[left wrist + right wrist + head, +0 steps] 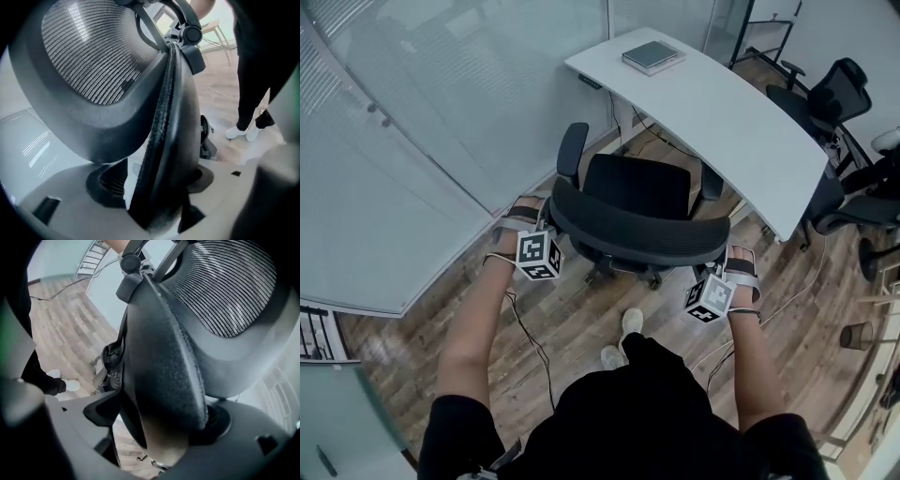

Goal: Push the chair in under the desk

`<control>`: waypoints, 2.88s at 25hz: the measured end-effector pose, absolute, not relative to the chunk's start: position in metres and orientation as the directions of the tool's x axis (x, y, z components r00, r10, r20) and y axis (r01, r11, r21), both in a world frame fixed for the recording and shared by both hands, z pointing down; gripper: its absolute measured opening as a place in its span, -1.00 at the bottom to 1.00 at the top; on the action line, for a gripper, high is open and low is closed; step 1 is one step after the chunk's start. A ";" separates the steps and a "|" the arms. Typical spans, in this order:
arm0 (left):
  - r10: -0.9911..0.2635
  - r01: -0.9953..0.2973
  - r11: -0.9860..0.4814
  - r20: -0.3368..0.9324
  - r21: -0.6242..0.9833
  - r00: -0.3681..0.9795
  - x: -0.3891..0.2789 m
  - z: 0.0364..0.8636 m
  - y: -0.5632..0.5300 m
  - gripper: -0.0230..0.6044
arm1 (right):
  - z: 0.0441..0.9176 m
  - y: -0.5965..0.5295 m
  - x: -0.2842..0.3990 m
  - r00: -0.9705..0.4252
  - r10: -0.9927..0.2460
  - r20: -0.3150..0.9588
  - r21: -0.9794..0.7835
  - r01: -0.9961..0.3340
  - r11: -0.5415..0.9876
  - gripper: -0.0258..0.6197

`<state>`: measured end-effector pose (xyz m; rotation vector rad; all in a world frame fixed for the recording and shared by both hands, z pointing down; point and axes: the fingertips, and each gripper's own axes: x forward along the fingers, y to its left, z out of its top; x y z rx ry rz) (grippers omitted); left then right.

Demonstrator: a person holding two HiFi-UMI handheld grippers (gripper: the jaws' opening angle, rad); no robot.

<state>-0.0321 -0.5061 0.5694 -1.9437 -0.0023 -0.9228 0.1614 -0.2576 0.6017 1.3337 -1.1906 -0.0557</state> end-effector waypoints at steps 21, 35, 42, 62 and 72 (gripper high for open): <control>-0.263 0.457 -0.554 0.667 -0.696 0.697 0.061 0.580 -0.592 0.13 | 0.603 -0.312 0.219 0.528 -0.548 0.649 0.741 -0.604 0.294 0.40; -0.190 0.517 -0.514 0.679 -0.684 0.710 0.129 0.582 -0.644 0.13 | 0.595 -0.350 0.260 0.610 -0.476 0.633 0.760 -0.608 0.230 0.34; -0.134 0.549 -0.470 0.671 -0.691 0.730 0.170 0.579 -0.679 0.13 | 0.600 -0.373 0.276 0.619 -0.404 0.673 0.727 -0.653 0.213 0.32; -0.035 0.648 -0.296 0.686 -0.702 0.727 0.313 0.589 -0.759 0.07 | 0.602 -0.437 0.375 0.732 -0.286 0.618 0.775 -0.629 0.066 0.22; 0.000 0.685 -0.239 0.705 -0.688 0.709 0.367 0.596 -0.788 0.05 | 0.606 -0.462 0.395 0.745 -0.245 0.620 0.769 -0.640 -0.001 0.14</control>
